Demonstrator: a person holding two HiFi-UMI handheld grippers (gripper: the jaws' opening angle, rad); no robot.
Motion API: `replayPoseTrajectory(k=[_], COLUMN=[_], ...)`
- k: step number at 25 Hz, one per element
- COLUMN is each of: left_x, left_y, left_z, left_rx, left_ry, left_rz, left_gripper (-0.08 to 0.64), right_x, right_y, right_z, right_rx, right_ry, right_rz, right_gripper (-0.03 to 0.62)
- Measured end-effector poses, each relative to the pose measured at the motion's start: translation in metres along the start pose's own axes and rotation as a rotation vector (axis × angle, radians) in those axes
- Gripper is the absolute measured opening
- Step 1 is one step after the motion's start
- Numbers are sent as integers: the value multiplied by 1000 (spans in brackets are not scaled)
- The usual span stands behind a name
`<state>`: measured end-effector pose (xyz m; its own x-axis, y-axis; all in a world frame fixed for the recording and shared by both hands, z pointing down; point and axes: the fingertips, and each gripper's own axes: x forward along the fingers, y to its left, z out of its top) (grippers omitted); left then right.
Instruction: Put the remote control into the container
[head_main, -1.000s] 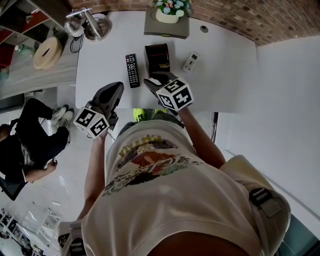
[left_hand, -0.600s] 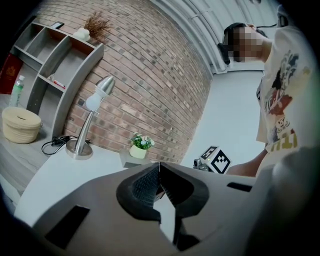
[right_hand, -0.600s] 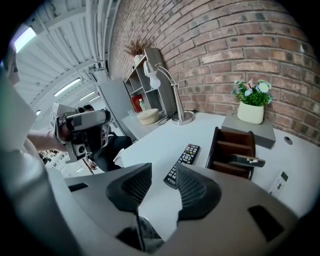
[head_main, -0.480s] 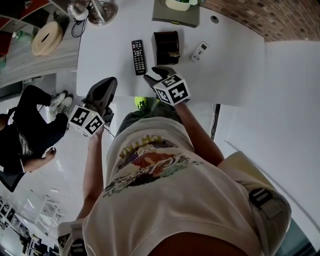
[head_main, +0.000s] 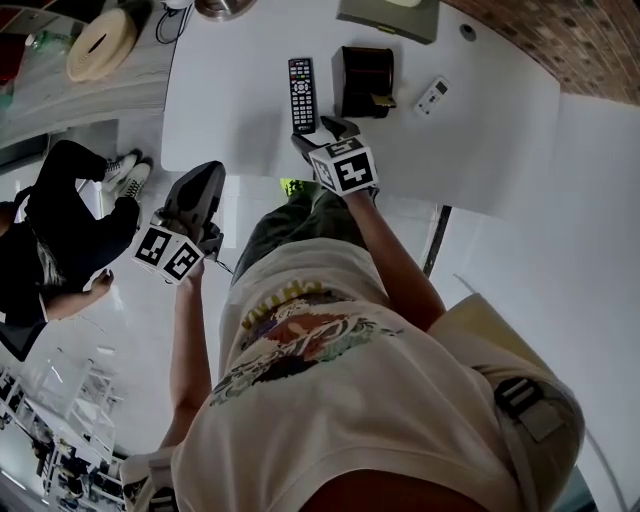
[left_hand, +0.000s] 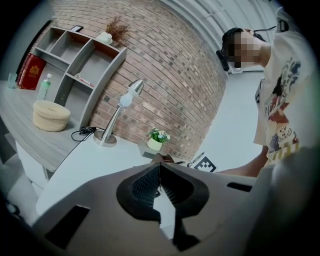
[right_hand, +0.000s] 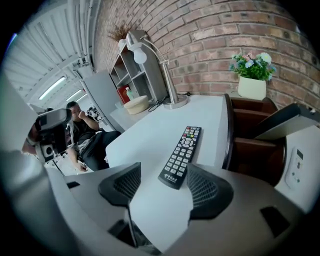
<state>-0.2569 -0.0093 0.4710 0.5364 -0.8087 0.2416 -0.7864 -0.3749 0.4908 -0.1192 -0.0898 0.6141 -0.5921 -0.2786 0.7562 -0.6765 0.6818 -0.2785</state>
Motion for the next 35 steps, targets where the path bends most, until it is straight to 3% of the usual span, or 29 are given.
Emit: replayPoseTrajectory(k=[7, 13, 23, 35], left_x=[-6, -7, -12, -13], left_y=[11, 12, 11, 5], left_z=[-15, -17, -18, -14], left_rx=[-40, -53, -62, -50], left_ry=[35, 36, 20, 4], left_rz=[14, 18, 45, 37], left_gripper=[6, 6, 6, 6], right_x=[36, 57, 68, 65], right_y=[-17, -22, -30, -33], right_z=[-2, -11, -22, -20], right_rx=[38, 66, -37, -35], right_ry=[43, 86, 118, 92], right_rz=[-85, -108, -222, -217], right_gripper=[308, 324, 324, 281])
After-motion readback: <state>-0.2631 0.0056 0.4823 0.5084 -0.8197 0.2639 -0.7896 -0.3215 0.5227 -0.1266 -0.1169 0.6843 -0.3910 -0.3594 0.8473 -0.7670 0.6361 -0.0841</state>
